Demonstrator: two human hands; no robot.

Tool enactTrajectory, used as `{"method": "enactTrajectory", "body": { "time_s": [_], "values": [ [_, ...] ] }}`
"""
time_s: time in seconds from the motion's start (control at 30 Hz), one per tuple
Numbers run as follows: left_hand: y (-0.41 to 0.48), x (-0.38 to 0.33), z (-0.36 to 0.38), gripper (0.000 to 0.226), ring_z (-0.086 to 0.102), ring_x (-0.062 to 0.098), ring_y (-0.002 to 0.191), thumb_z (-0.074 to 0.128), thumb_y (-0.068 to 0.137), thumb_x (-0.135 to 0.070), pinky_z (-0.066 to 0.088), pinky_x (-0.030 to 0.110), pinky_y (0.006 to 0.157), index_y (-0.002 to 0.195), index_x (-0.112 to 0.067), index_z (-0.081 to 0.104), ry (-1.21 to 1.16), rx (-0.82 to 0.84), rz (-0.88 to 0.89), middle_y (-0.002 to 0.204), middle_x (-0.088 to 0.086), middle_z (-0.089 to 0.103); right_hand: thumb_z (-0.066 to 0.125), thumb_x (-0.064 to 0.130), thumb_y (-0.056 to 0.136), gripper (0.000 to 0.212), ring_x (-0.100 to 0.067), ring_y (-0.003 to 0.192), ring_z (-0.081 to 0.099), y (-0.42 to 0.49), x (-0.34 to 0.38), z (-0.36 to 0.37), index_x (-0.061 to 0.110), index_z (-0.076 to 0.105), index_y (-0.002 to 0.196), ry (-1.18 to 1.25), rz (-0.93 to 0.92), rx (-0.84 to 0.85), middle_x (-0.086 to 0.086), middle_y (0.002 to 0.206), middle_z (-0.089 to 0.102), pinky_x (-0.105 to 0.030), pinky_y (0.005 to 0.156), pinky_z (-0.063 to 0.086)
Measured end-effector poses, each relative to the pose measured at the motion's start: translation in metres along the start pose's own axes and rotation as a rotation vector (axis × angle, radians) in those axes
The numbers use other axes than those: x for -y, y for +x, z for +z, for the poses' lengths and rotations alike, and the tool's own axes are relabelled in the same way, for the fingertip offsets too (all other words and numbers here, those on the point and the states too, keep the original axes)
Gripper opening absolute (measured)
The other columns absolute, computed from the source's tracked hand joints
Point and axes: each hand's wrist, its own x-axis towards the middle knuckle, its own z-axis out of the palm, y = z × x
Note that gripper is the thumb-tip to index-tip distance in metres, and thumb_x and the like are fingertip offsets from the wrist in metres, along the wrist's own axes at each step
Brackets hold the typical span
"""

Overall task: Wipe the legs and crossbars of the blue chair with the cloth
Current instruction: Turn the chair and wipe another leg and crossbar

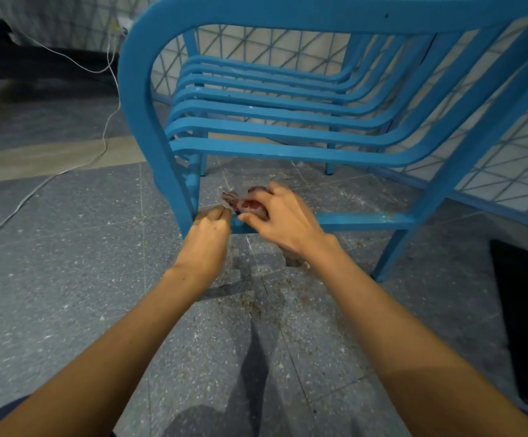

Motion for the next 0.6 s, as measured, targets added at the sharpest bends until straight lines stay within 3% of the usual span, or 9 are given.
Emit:
{"method": "enactTrajectory", "body": {
  "time_s": [0.07,0.13,0.17,0.27,0.37,0.5,0.6],
  "values": [
    [0.0,-0.001,0.0,0.043,0.056,0.035,0.107,0.064,0.081,0.007,0.047,0.039,0.079,0.123,-0.002,0.054,-0.009,0.0,0.002,0.119,0.013,0.059,0.048,0.05,0.093,0.04,-0.03,0.115,0.043,0.01,0.002,0.009,0.021,0.059,0.118,0.001,0.027,0.03,-0.012,0.118,0.046,-0.044,0.1,0.035],
    [0.002,-0.002,-0.002,0.048,0.057,0.036,0.106,0.063,0.082,0.008,0.049,0.041,0.08,0.127,-0.001,0.052,-0.027,-0.01,0.008,0.121,0.014,0.059,0.039,0.047,0.098,0.037,-0.032,0.117,0.042,0.012,0.008,0.02,0.021,0.058,0.116,0.097,0.075,0.003,-0.012,0.125,0.043,-0.047,0.103,0.03],
    [0.002,-0.003,-0.003,0.047,0.058,0.036,0.105,0.062,0.082,0.008,0.049,0.041,0.08,0.127,0.0,0.053,-0.036,-0.016,0.011,0.12,0.015,0.06,0.034,0.043,0.1,0.036,-0.031,0.115,0.046,0.01,0.009,0.023,0.02,0.057,0.116,0.139,0.086,-0.021,-0.011,0.126,0.046,-0.047,0.102,0.033],
    [0.003,-0.001,-0.006,0.033,0.059,0.036,0.101,0.06,0.085,0.005,0.049,0.041,0.076,0.118,0.0,0.057,-0.057,-0.02,0.015,0.112,0.014,0.062,0.027,0.037,0.103,0.035,-0.027,0.097,0.059,0.0,0.002,0.022,0.018,0.055,0.114,0.115,0.063,-0.075,-0.006,0.116,0.059,-0.034,0.08,0.038],
    [0.0,-0.001,-0.006,0.024,0.059,0.034,0.101,0.058,0.089,0.0,0.049,0.04,0.078,0.112,0.0,0.058,-0.084,-0.02,0.021,0.11,0.013,0.061,0.027,0.036,0.104,0.035,-0.019,0.089,0.059,-0.014,-0.026,0.02,0.017,0.055,0.114,0.071,0.111,-0.102,-0.004,0.108,0.061,-0.037,0.081,0.047],
    [0.0,-0.001,-0.005,0.023,0.059,0.033,0.098,0.06,0.087,0.004,0.05,0.041,0.078,0.109,0.0,0.059,-0.098,-0.033,0.041,0.108,0.013,0.062,0.02,0.045,0.098,0.038,-0.024,0.08,0.06,-0.023,-0.071,0.009,0.026,0.052,0.101,0.035,0.351,-0.132,0.0,0.088,0.06,-0.054,0.086,0.05],
    [-0.001,0.001,-0.003,0.03,0.06,0.035,0.096,0.063,0.081,0.01,0.051,0.041,0.076,0.109,0.001,0.06,-0.074,-0.029,0.05,0.106,0.014,0.063,0.023,0.038,0.101,0.039,-0.029,0.085,0.055,-0.017,-0.069,0.001,0.017,0.056,0.101,-0.027,0.6,-0.134,-0.008,0.085,0.057,-0.05,0.094,0.037]
  ]
}}
